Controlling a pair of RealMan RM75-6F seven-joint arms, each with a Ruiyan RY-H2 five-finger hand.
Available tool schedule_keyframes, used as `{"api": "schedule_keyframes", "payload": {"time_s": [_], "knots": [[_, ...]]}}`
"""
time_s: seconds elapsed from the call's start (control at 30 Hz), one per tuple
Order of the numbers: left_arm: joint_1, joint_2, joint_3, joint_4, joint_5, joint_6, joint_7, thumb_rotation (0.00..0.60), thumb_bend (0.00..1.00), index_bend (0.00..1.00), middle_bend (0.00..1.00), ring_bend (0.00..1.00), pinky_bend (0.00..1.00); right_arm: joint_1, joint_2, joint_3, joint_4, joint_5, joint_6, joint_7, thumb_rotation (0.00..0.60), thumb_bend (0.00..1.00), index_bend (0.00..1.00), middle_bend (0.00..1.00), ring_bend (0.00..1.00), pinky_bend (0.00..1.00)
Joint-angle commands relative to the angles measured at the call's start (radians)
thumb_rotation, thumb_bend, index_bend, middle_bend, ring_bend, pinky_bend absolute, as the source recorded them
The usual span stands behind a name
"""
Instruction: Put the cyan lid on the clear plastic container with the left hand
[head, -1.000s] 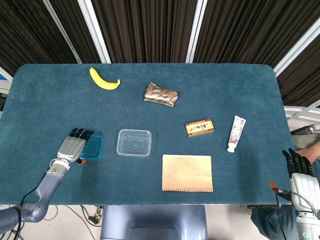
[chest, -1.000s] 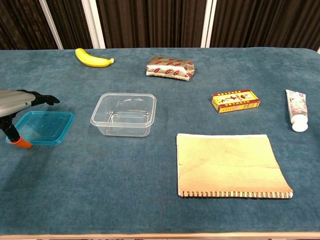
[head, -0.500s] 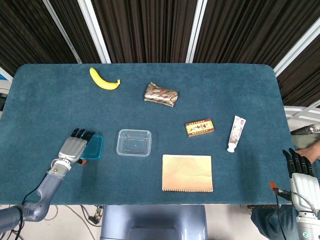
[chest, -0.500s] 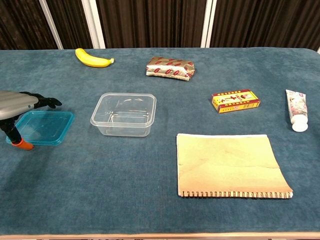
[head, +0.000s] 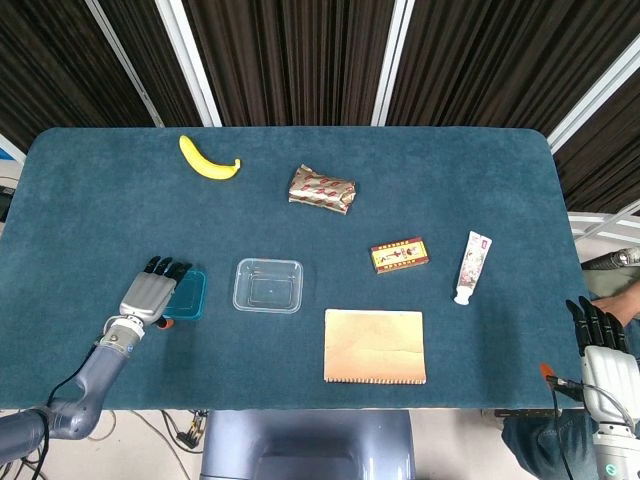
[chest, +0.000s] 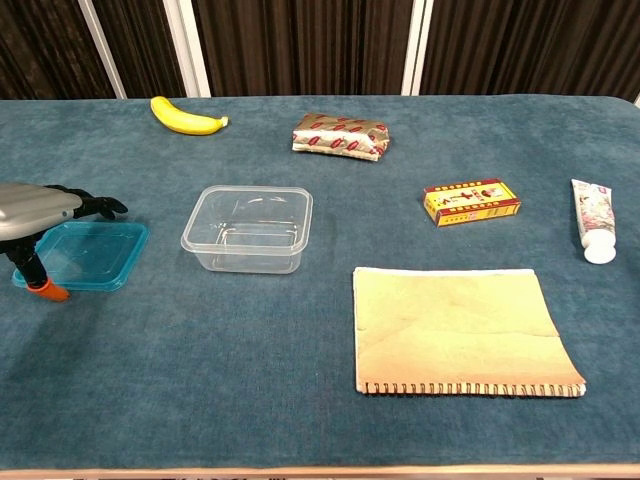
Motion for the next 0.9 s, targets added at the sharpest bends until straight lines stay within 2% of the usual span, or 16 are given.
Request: {"api": "schedule_keyframes", "payload": {"time_s": [0.03,0.5,0.7,0.9], "knots": [[-0.003,0.0,0.001,0.0,-0.003,-0.005,0.001,0.6,0.11,0.04,0.14,0.0,0.0,0.0,0.0,0.0,0.0,0.0,-0.001,0.001,0.6,0.27,0.03,0.0,0.0,0.0],[-0.01,-0.002,0.002,-0.002,-0.025,-0.002,0.025,0.6,0.13,0.04,0.24,0.0,0.0,0.0,0.003,-0.002,-0.002,-0.004,-0.001,0.01,0.6,0.27,0.03,0.0,0.0,0.0],[-0.011,0.017,-0.006,-0.024,-0.012,0.001,-0.008,0.6,0.14,0.05,0.25,0.0,0.0,-0.001,0.004,-0.002,-0.004,-0.004,-0.001,0.01,0.6,0.27,0.03,0.0,0.0,0.0],[-0.014,0.073,-0.029,-0.085,-0.014,-0.011,-0.068,0.6,0.14,0.05,0.25,0.0,0.0,-0.002,0.004,-0.002,-0.004,-0.004,0.001,0.011,0.6,0.27,0.03,0.0,0.0,0.0]]}}
